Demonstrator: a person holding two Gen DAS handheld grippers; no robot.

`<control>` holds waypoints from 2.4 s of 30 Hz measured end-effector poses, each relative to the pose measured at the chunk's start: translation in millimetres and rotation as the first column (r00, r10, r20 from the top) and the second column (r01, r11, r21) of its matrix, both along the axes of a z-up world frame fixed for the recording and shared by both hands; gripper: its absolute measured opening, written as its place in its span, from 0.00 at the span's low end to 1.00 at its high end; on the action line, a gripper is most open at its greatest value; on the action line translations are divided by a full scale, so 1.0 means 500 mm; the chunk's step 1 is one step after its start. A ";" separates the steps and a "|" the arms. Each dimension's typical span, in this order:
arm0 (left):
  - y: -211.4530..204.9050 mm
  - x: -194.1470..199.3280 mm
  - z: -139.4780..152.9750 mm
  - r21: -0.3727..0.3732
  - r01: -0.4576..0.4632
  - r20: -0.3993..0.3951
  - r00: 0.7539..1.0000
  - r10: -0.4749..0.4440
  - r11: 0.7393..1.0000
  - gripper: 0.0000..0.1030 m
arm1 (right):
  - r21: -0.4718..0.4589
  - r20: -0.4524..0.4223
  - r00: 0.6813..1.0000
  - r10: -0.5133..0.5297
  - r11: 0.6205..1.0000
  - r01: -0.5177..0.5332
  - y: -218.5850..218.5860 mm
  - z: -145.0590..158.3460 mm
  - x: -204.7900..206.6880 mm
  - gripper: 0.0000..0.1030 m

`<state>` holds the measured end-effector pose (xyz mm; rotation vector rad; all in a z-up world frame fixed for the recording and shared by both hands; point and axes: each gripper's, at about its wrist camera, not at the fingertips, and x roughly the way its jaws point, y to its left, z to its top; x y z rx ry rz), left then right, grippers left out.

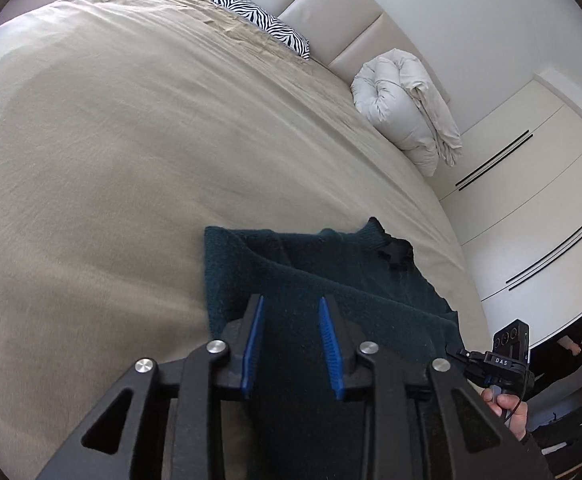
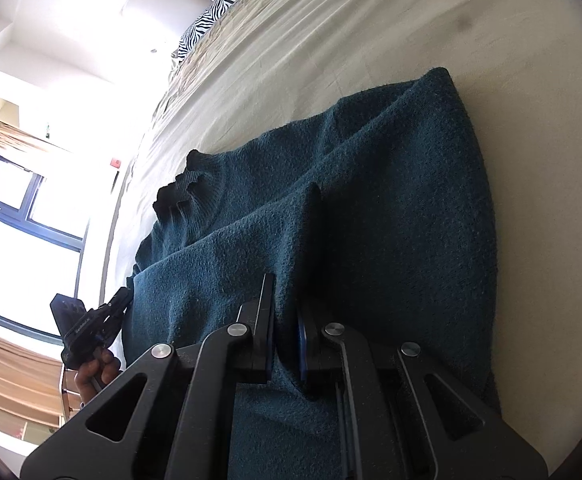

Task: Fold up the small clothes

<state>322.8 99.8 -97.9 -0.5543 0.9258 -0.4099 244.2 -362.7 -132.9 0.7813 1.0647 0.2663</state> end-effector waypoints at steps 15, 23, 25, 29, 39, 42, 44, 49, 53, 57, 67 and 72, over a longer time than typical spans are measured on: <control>-0.033 -0.164 0.016 0.198 0.064 0.016 0.998 -0.068 0.978 0.33 | -0.012 -0.007 0.999 -0.038 0.999 0.038 -0.018 0.015 -0.063 0.08; -0.068 -0.242 0.057 0.209 0.056 0.053 0.996 -0.069 0.976 0.50 | -0.066 -0.005 0.989 -0.150 0.987 0.149 -0.061 0.041 -0.110 0.08; -0.070 -0.266 0.064 0.198 0.054 0.063 0.996 -0.067 0.979 0.52 | -0.063 0.045 0.983 -0.179 0.981 0.182 -0.072 0.065 -0.128 0.08; -0.073 -0.301 0.054 0.171 0.054 0.037 0.997 -0.061 0.984 0.55 | 0.015 0.104 0.983 -0.154 0.988 0.153 -0.059 0.087 -0.134 0.08; -0.009 -0.468 0.067 0.177 -0.023 0.008 1.000 0.022 0.984 0.69 | -0.053 0.064 0.996 -0.064 0.996 0.067 -0.022 0.094 -0.211 0.12; 0.010 -0.516 0.065 0.184 -0.051 -0.016 0.998 0.055 0.982 0.72 | -0.087 0.126 0.990 -0.063 0.993 0.074 -0.035 0.143 -0.309 0.38; 0.009 -0.545 0.062 0.180 -0.032 -0.037 0.999 0.039 0.983 0.72 | -0.077 0.165 0.982 -0.088 0.992 0.102 -0.049 0.169 -0.390 0.57; -0.011 -0.615 0.049 0.202 0.021 -0.082 0.997 -0.004 0.979 0.72 | -0.078 0.185 0.972 -0.148 0.983 0.165 -0.087 0.189 -0.576 0.57; -0.006 -0.656 0.034 0.219 0.016 -0.108 0.994 0.008 0.976 0.72 | -0.072 0.154 0.964 -0.216 0.971 0.229 -0.142 0.181 -0.714 0.57; -0.005 -0.675 0.035 0.223 0.017 -0.122 0.992 0.011 0.975 0.72 | -0.088 0.118 0.964 -0.236 0.965 0.247 -0.169 0.165 -0.788 0.57; -0.005 -0.690 0.022 0.183 0.051 -0.176 0.984 -0.018 0.982 0.72 | -0.055 -0.002 0.980 -0.200 0.978 0.199 -0.171 0.103 -0.818 0.57; -0.007 -0.692 0.021 0.176 0.081 -0.180 0.982 -0.049 0.981 0.72 | -0.057 -0.045 0.987 -0.155 0.987 0.153 -0.150 0.089 -0.806 0.55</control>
